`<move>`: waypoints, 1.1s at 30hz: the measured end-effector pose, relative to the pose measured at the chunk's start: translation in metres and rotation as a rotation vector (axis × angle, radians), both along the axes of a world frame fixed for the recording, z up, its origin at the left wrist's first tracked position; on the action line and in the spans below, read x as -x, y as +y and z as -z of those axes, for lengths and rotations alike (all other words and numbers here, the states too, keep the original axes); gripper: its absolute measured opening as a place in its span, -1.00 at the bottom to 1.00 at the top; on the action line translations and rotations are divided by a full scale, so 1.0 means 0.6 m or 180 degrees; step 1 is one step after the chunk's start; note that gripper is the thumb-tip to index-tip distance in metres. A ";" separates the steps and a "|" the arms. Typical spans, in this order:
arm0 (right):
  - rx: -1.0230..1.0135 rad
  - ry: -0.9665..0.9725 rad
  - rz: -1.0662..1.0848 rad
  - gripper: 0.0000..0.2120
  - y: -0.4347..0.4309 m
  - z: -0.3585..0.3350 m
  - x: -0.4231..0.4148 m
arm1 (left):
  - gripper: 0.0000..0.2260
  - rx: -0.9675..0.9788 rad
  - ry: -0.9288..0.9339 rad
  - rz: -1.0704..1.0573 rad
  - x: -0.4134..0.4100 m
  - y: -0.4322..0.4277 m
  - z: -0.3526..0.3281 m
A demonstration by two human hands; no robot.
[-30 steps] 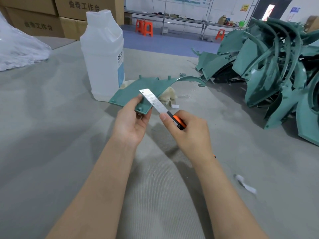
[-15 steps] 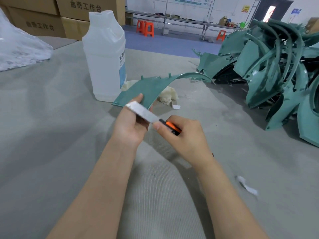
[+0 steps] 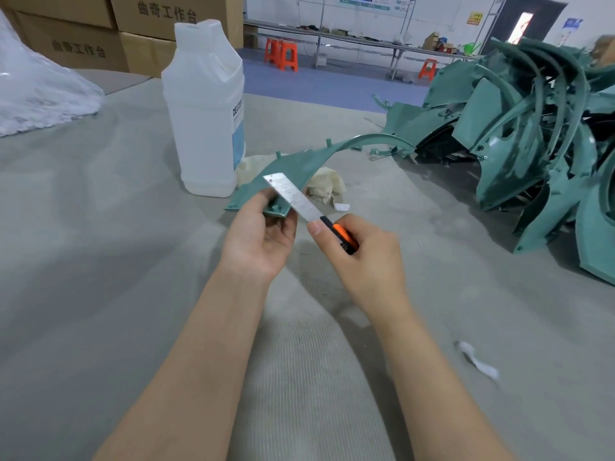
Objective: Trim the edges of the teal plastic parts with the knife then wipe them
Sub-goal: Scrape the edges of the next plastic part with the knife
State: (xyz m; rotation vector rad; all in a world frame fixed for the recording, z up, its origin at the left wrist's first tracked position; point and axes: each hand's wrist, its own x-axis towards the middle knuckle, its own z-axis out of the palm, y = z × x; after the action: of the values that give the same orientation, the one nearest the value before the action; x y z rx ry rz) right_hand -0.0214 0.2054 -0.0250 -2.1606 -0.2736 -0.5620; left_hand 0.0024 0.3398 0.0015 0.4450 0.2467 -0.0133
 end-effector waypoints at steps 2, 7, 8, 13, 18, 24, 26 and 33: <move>0.0060 0.0014 -0.0031 -0.52 0.003 -0.001 0.003 | -0.89 0.0045 -0.0046 0.0064 0.002 0.000 -0.002; 0.0074 0.0038 -0.0197 -0.52 0.004 0.000 0.004 | -0.81 0.0050 -0.0045 0.0194 0.004 0.001 -0.004; 0.0125 0.0034 -0.0243 -0.52 0.005 0.001 0.004 | -0.77 0.0110 -0.0024 0.0236 0.003 0.003 -0.004; 0.0252 -0.0033 -0.0365 -0.53 0.012 0.001 0.007 | -0.82 0.0356 -0.0061 0.0500 0.006 0.008 -0.005; -0.0870 -0.0137 0.0350 -0.45 -0.011 -0.016 -0.002 | -0.91 0.0147 -0.0025 0.0458 0.008 0.008 -0.005; -0.0882 0.0084 0.0716 -0.64 -0.038 -0.021 -0.010 | -0.82 -0.0035 -0.0145 0.0664 0.005 0.018 -0.001; -0.0953 0.0013 0.0746 -0.68 -0.036 -0.022 -0.010 | -0.90 -0.0119 -0.0222 0.0678 0.003 0.022 0.002; -0.2076 -0.0127 0.1078 -0.84 -0.067 -0.029 -0.019 | -0.85 -0.0199 -0.0185 0.0654 -0.007 0.038 0.011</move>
State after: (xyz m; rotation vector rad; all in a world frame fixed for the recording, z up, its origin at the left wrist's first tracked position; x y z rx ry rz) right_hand -0.0098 0.1651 -0.0076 -1.5623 0.2383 -0.7610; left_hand 0.0064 0.3626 -0.0053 0.5308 0.1437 -0.1938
